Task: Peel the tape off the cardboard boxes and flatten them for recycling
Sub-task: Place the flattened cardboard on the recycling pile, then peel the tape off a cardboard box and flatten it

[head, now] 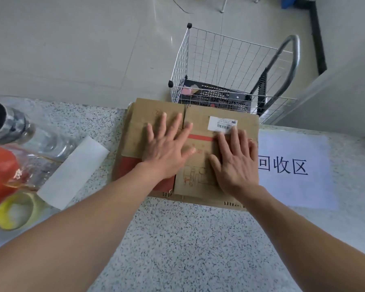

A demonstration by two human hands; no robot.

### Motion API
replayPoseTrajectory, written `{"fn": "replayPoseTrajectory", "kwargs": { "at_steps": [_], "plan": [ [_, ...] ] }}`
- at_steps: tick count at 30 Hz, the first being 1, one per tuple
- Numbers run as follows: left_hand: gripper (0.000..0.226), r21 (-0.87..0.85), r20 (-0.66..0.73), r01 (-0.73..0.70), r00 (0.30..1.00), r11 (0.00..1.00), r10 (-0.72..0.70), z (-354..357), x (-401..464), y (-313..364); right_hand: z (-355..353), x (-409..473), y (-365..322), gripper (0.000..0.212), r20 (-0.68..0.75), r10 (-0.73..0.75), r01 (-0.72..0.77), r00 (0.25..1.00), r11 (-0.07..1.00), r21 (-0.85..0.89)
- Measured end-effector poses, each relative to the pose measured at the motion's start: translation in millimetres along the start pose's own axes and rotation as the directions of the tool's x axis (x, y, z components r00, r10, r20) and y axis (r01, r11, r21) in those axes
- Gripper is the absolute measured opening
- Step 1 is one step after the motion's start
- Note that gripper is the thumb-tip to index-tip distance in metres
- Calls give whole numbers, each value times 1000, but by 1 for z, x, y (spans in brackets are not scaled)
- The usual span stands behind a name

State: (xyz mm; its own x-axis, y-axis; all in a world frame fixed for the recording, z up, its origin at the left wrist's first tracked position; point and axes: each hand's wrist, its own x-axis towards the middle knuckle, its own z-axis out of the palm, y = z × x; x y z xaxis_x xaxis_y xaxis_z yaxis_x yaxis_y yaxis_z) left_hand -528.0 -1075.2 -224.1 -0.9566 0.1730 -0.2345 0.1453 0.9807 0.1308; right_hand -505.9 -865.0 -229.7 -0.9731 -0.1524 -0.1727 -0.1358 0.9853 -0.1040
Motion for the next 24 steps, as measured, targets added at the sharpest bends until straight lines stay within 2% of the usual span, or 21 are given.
{"fn": "replayPoseTrajectory", "kwargs": {
  "at_steps": [6,10,12,14,17,19,24],
  "plan": [
    [74,43,-23,-8,1000,999,9,10,2,-3,9,0,-1,74,-25,11,-11,1000,1000,-8],
    [75,59,28,-6,1000,998,5,4,0,0,5,0,-1,75,11,7,-8,1000,1000,28],
    [75,51,64,3,998,999,-6,-5,1,3,-3,2,1,76,30,-6,2,1000,993,118],
    [74,-6,66,35,997,999,-35,-20,-1,11,-16,1,6,75,20,9,-14,1000,951,308],
    [64,-104,-37,64,997,993,-68,-39,-12,34,-41,-17,19,57,-104,96,-27,990,852,523],
    [59,-104,-85,19,996,994,-27,-45,-26,59,-53,-40,32,45,-190,110,6,976,853,523],
    [51,-78,-53,-185,982,980,182,-55,-69,154,-65,-112,88,52,-135,196,-104,971,860,499]
  ]
}}
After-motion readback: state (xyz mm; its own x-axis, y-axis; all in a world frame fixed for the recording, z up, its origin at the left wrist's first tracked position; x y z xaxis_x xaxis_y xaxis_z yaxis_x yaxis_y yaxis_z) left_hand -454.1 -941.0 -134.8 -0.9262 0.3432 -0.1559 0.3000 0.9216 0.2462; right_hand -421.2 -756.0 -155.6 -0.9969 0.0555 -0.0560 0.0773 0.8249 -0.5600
